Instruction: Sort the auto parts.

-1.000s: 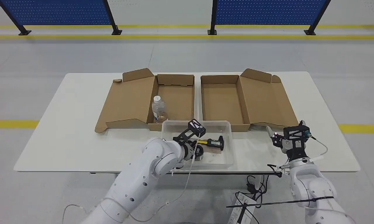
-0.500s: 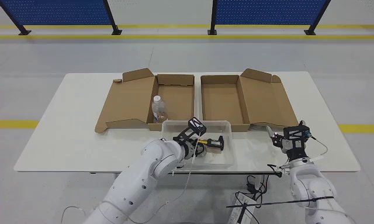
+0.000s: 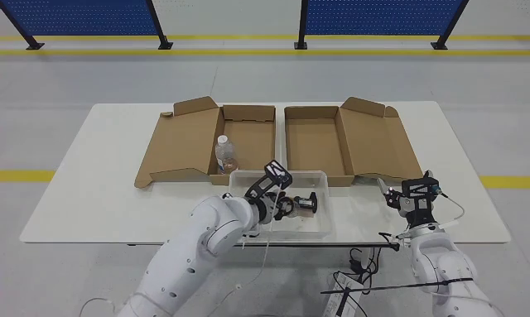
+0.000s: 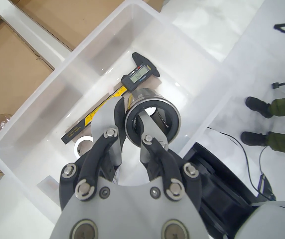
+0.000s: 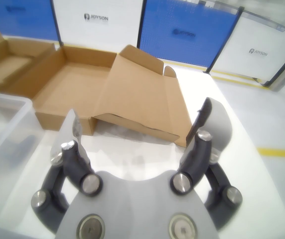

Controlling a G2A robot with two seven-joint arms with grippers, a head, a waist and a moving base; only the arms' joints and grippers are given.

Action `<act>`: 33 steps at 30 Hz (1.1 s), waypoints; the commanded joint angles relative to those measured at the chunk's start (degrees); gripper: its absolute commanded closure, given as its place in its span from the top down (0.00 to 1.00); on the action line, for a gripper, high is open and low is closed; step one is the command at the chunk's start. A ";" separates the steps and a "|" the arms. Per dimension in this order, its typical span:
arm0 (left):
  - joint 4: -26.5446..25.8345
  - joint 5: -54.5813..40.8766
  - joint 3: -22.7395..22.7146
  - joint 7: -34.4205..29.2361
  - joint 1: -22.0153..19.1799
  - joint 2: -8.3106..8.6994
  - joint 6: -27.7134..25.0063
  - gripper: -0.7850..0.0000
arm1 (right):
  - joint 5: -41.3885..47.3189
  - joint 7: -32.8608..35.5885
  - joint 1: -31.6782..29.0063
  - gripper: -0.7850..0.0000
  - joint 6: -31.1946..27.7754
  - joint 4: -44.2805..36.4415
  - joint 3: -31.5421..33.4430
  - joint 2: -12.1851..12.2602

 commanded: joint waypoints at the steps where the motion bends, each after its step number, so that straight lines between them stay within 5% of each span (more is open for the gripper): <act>1: -1.26 -1.62 -0.75 -0.76 0.26 0.21 -1.30 0.00 | 0.00 0.00 0.00 1.00 0.00 0.00 0.00 0.00; 17: -7.79 -12.87 -5.92 -9.90 1.07 2.15 -8.91 0.00 | 0.00 0.00 0.00 1.00 0.00 0.00 0.00 0.00; 33: -7.85 -27.29 -8.09 -17.11 -0.33 3.95 -12.98 0.00 | 0.00 0.00 0.00 1.00 0.00 0.00 0.00 0.00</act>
